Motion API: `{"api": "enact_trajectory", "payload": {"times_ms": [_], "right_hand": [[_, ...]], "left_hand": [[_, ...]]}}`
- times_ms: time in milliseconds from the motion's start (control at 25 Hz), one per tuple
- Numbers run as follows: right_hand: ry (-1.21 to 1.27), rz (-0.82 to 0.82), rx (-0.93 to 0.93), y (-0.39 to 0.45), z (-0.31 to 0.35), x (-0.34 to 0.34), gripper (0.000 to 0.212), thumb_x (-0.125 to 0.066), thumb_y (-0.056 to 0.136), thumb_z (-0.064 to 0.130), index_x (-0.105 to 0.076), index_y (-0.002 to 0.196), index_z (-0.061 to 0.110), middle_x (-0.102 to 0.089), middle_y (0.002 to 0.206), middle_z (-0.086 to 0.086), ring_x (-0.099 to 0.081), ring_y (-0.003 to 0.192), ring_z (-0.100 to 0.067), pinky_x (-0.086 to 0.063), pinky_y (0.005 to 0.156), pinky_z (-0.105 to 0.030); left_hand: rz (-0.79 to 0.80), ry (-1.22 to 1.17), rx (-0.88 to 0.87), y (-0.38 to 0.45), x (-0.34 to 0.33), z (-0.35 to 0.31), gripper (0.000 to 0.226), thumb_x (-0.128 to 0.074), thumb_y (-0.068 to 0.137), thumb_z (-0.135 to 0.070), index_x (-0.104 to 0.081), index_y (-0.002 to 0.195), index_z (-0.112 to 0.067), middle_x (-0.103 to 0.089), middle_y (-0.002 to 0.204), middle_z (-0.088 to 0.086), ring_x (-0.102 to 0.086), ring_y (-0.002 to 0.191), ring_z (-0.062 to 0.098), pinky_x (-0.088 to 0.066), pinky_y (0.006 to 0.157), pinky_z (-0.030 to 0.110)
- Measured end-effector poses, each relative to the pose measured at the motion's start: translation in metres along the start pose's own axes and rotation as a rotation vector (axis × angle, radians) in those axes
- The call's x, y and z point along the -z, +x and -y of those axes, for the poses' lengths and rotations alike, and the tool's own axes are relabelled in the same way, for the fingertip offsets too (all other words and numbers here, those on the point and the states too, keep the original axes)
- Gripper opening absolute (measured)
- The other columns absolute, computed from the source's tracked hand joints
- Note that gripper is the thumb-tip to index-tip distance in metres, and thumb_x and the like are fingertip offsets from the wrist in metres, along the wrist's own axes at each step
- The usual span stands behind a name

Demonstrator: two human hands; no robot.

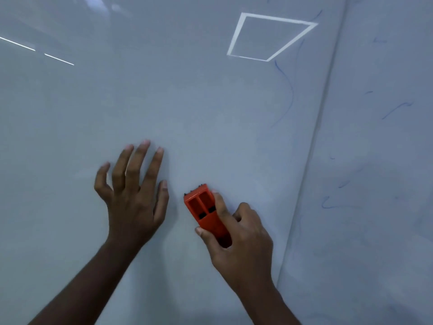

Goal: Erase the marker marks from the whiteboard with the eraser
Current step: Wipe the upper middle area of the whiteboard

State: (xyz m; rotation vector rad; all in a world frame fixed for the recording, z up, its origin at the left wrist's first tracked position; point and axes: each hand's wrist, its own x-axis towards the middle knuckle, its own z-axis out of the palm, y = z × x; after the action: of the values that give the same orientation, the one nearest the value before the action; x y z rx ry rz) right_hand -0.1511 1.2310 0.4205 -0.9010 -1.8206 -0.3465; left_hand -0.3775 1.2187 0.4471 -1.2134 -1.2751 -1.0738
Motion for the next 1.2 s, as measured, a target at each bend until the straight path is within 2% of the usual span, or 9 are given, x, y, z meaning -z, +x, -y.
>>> {"api": "enact_trajectory", "payload": {"times_ms": [160,280,440,600,720,800,1000,1080,1200], "right_hand": [[0.088,-0.161,-0.207,0.034,-0.030,0.026,0.074,-0.061,0.080,0.074,-0.050,0.147,0.045,-0.046,0.085,0.008,-0.054,0.068,-0.015,-0.049,0.056,-0.030],[0.241,-0.271,-0.388,0.044,-0.071,0.051,0.080,-0.064,0.079,0.074,-0.049,0.151,0.042,-0.057,0.089,0.003,-0.061,0.072,-0.014,-0.058,0.067,-0.042],[0.342,-0.330,-0.446,0.045,-0.087,0.059,0.083,-0.066,0.079,0.075,-0.049,0.152,0.038,-0.060,0.093,0.006,-0.061,0.084,0.000,-0.056,0.074,-0.021],[0.388,-0.435,-0.517,0.064,-0.075,0.055,0.082,-0.070,0.080,0.070,-0.050,0.150,0.033,-0.058,0.086,-0.002,-0.052,0.070,-0.008,-0.054,0.073,-0.029],[0.286,-0.424,-0.431,0.080,-0.044,0.048,0.079,-0.066,0.081,0.068,-0.053,0.149,0.030,-0.057,0.088,-0.004,-0.055,0.071,-0.015,-0.055,0.073,-0.041],[0.180,-0.319,-0.272,0.080,-0.015,0.036,0.075,-0.063,0.083,0.067,-0.054,0.149,0.033,-0.053,0.088,-0.001,-0.057,0.073,-0.021,-0.053,0.066,-0.037],[-0.016,-0.017,0.063,0.045,0.027,0.005,0.077,-0.059,0.087,0.071,-0.040,0.154,0.039,-0.046,0.091,0.008,-0.048,0.077,-0.011,-0.054,0.057,-0.028],[-0.023,-0.017,0.075,0.046,0.021,0.008,0.076,-0.058,0.087,0.074,-0.041,0.153,0.041,-0.046,0.090,0.009,-0.048,0.076,-0.009,-0.053,0.058,-0.026],[0.012,-0.107,-0.059,0.068,0.001,0.031,0.076,-0.056,0.082,0.078,-0.048,0.149,0.045,-0.045,0.085,0.010,-0.054,0.073,-0.012,-0.050,0.057,-0.029]], "left_hand": [[0.009,0.036,-0.038,0.030,-0.005,0.013,0.060,-0.044,0.109,-0.036,-0.037,0.165,-0.016,-0.029,0.173,0.013,-0.025,0.161,0.032,-0.018,0.124,0.064],[0.015,0.044,-0.045,0.024,-0.009,0.014,0.061,-0.042,0.110,-0.036,-0.032,0.167,-0.017,-0.025,0.174,0.013,-0.020,0.163,0.031,-0.015,0.125,0.066],[0.009,0.034,-0.046,0.023,-0.011,0.013,0.061,-0.043,0.110,-0.035,-0.031,0.167,-0.016,-0.025,0.174,0.014,-0.019,0.163,0.032,-0.015,0.126,0.068],[0.018,0.035,-0.046,0.023,-0.011,0.012,0.061,-0.043,0.110,-0.035,-0.031,0.167,-0.016,-0.024,0.175,0.014,-0.020,0.163,0.033,-0.014,0.127,0.067],[0.022,0.040,-0.050,0.023,-0.010,0.012,0.061,-0.042,0.111,-0.035,-0.030,0.168,-0.016,-0.024,0.175,0.014,-0.019,0.163,0.033,-0.013,0.128,0.066],[0.020,0.042,-0.055,0.022,-0.010,0.012,0.061,-0.041,0.111,-0.035,-0.029,0.168,-0.016,-0.024,0.175,0.014,-0.018,0.163,0.032,-0.011,0.128,0.065],[0.031,0.043,-0.066,0.022,-0.009,0.012,0.064,-0.041,0.111,-0.037,-0.025,0.169,-0.016,-0.019,0.176,0.014,-0.017,0.164,0.033,-0.012,0.128,0.066],[0.033,0.039,-0.071,0.023,-0.009,0.013,0.063,-0.041,0.111,-0.037,-0.026,0.169,-0.015,-0.020,0.176,0.014,-0.017,0.164,0.033,-0.011,0.129,0.065],[0.010,0.016,-0.058,0.024,-0.006,0.009,0.062,-0.044,0.108,-0.033,-0.034,0.166,-0.013,-0.026,0.174,0.015,-0.021,0.162,0.033,-0.014,0.128,0.066]]}}
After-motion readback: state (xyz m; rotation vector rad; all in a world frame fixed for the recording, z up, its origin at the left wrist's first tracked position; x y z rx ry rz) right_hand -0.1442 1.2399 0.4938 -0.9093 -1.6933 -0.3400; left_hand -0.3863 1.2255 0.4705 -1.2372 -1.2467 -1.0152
